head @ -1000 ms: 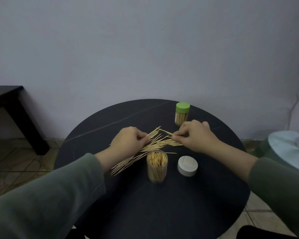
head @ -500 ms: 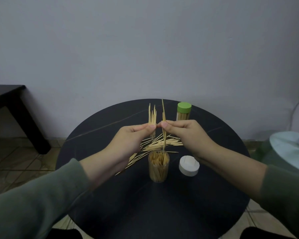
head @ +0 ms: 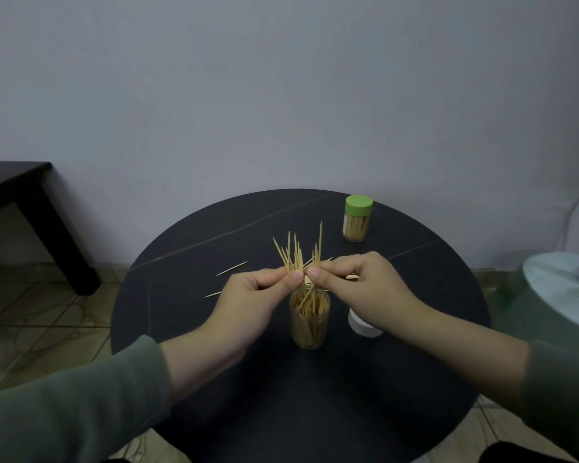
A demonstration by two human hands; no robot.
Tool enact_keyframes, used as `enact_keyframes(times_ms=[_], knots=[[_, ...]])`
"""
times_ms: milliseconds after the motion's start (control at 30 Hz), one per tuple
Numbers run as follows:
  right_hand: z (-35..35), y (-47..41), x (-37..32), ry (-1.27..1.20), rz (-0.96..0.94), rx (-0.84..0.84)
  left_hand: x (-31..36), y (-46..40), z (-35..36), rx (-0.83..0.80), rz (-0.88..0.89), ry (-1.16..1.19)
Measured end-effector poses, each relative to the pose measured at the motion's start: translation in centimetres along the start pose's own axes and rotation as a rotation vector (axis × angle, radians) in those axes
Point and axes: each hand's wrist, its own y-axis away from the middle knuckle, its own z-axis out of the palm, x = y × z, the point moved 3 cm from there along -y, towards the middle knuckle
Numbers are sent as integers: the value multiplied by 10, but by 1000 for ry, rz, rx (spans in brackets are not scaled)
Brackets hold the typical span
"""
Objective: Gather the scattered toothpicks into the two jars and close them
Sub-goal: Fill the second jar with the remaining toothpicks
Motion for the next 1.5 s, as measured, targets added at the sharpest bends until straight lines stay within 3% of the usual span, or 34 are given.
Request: enact_keyframes(times_ms=[167,433,700,1033,1167,1500], knots=[[-4,2,-7,128,-58,17,0,3,0,31,67,-78],[3,4,-5,129,-21,-56,-7,0,0,25,18,-204],[0,1,-2,143,-14,-66,4,-5,-9,-15,76,-296],[2,0,-4,287,-50,-140,23,-8,-8,65,426,-501],[4,-1,-11,455,-90,-198,29,-12,-2,19,506,-635],[-5,-2,-1,602,-62,-298,23,-17,-4,-30,450,-638]])
